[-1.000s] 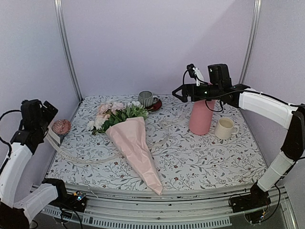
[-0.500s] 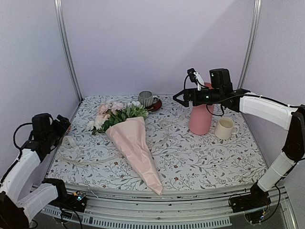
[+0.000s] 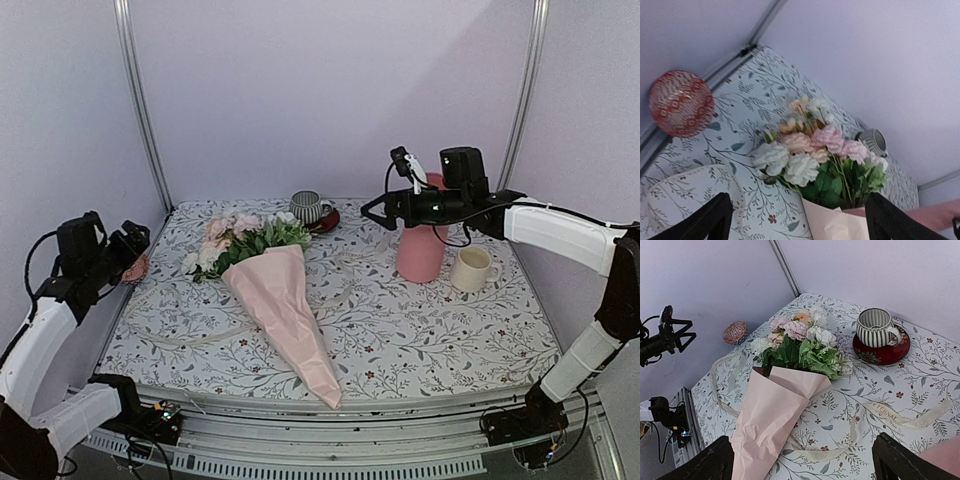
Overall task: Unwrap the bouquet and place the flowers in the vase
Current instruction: Adjust the folded bouquet at the center of the board.
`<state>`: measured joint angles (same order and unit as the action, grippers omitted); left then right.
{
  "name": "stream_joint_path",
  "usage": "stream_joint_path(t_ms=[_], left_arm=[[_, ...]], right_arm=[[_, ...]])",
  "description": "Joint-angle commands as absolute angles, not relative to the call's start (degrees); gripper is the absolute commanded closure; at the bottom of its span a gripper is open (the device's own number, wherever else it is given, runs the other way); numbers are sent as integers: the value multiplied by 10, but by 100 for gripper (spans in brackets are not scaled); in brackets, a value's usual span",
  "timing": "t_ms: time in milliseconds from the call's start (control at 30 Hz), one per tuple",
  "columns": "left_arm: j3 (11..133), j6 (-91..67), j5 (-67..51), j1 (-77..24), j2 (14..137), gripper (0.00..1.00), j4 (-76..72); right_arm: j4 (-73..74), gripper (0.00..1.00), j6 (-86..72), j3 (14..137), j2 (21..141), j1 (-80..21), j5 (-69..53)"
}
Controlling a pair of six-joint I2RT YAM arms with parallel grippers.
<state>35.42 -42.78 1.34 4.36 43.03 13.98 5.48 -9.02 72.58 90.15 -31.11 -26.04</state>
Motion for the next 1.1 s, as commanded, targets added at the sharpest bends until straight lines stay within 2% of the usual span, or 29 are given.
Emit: stream_joint_path(t_ms=[0, 133, 300, 500, 767, 1067], left_arm=[[361, -355, -228, 46, 475, 6, 87], [343, -351, -301, 31, 513, 6, 63], [296, -357, -299, -40, 513, 4, 6], [257, -361, -298, -90, 522, 3, -56], [220, -361, -296, -141, 563, 2, -136], [214, -357, -290, -156, 614, 2, -187]], right_arm=[[35, 1, -81, 716, 904, -319, -272], [-19, 1, -125, 664, 870, -305, -253], [-106, 1, -181, 585, 829, -289, -230], [-101, 1, -225, 570, 832, -286, -229], [-69, 1, -158, 569, 842, -356, -166], [-52, 1, -144, 549, 861, -360, -163]])
